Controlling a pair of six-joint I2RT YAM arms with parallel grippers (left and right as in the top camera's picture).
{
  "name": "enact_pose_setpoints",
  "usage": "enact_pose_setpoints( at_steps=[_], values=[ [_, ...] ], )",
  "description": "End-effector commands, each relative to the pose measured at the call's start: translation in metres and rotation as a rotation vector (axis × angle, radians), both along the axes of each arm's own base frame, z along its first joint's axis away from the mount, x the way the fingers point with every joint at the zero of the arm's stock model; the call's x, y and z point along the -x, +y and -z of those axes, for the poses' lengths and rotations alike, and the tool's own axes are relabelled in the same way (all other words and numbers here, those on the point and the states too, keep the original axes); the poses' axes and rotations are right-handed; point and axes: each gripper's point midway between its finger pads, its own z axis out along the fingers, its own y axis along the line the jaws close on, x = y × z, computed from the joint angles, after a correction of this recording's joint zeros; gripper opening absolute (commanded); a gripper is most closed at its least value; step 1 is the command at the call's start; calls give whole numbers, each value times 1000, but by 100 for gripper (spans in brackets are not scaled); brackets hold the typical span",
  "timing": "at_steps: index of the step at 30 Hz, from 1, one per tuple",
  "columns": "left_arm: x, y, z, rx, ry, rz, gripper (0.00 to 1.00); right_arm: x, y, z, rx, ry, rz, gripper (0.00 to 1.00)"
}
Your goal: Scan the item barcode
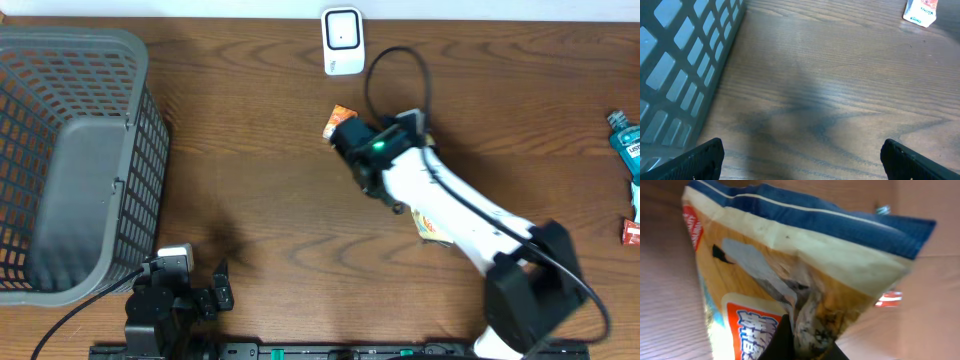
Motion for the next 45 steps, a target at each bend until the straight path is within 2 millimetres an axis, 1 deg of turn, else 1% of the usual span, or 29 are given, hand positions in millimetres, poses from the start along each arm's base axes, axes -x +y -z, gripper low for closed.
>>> enact_pose_setpoints(
  at_steps=[1, 3, 7, 9, 12, 14, 16, 18, 20, 22, 23, 24, 25, 28, 29, 30, 31, 33, 34, 35, 38, 39, 41, 42, 43, 45],
  values=[
    [0, 2, 2, 3, 5, -14, 100, -5, -14, -14, 288, -98, -21, 2],
    [0, 2, 2, 3, 5, -14, 100, 0, -21, -14, 363, -92, -6, 2],
    [0, 2, 2, 3, 5, -14, 100, 8, -29, 4, 398, 3, 22, 2],
    [0, 2, 2, 3, 5, -14, 100, 9, -29, 9, 407, 21, 22, 2],
    [0, 2, 2, 3, 5, -14, 100, 9, -24, 15, 382, -13, 40, 2],
    [0, 2, 2, 3, 5, -14, 100, 10, -17, 26, 329, 0, 48, 2],
    [0, 2, 2, 3, 5, -14, 100, 14, -3, 48, 234, 75, 39, 2],
    [0, 2, 2, 3, 5, -14, 100, 19, 17, 72, 117, 129, 31, 2],
    [0, 2, 2, 3, 5, -14, 100, 23, 37, 90, 21, 147, 31, 2],
    [0, 2, 2, 3, 5, -14, 100, 27, 56, 104, -67, 164, 27, 5],
    [0, 2, 2, 3, 5, -14, 100, 30, 66, 110, -113, 176, 23, 9],
    [0, 2, 2, 3, 5, -14, 100, 34, 79, 117, -169, 193, 15, 17],
    [0, 2, 2, 3, 5, -14, 100, 38, 94, 123, -228, 216, 1, 23],
    [0, 2, 2, 3, 5, -14, 100, 52, 139, 138, -399, 290, -59, 47],
    [0, 2, 2, 3, 5, -14, 100, 54, 144, 138, -404, 303, -83, 58],
    [0, 2, 2, 3, 5, -14, 100, 57, 146, 137, -398, 309, -92, 72],
    [0, 2, 2, 3, 5, -14, 100, 60, 147, 132, -400, 321, -84, 79],
    [0, 2, 2, 3, 5, -14, 100, 68, 158, 123, -463, 378, -66, 85],
    [0, 2, 2, 3, 5, -14, 100, 71, 163, 115, -498, 402, -57, 88],
    [0, 2, 2, 3, 5, -14, 100, 71, 167, 105, -528, 413, -49, 89],
    [0, 2, 2, 3, 5, -14, 100, 63, 175, 73, -625, 400, -40, 89],
    [0, 2, 2, 3, 5, -14, 100, 57, 176, 55, -678, 373, -40, 90],
    [0, 2, 2, 3, 5, -14, 100, 50, 170, 34, -727, 331, -36, 91],
    [0, 2, 2, 3, 5, -14, 100, 48, 165, 25, -739, 315, -30, 94],
    [0, 2, 2, 3, 5, -14, 100, 46, 158, 14, -751, 296, -19, 99],
    [0, 2, 2, 3, 5, -14, 100, 43, 137, -2, -749, 262, 19, 99]
  ],
)
